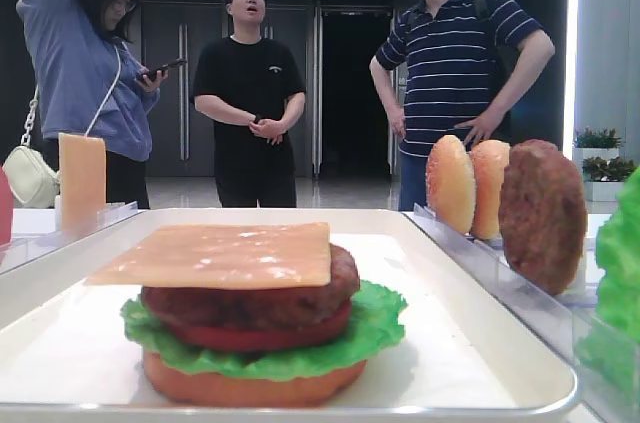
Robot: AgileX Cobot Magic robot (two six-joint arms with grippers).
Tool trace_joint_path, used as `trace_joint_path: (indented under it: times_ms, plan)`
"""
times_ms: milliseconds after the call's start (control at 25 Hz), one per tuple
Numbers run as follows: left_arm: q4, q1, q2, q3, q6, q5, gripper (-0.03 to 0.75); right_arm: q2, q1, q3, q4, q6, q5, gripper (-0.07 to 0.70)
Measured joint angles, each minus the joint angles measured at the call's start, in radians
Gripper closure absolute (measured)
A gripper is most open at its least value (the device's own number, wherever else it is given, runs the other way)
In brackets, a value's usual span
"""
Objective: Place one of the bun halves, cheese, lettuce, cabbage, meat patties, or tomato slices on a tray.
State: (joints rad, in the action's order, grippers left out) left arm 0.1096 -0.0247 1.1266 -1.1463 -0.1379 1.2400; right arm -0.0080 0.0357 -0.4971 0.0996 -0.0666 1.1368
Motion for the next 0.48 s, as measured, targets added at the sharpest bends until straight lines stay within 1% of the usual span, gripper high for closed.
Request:
trace_joint_path:
  times_ms: [480]
  plan:
    - [-0.004, 0.0, -0.292, 0.143, 0.0, 0.005, 0.251, 0.0, 0.0, 0.0, 0.0, 0.0, 0.0, 0.215]
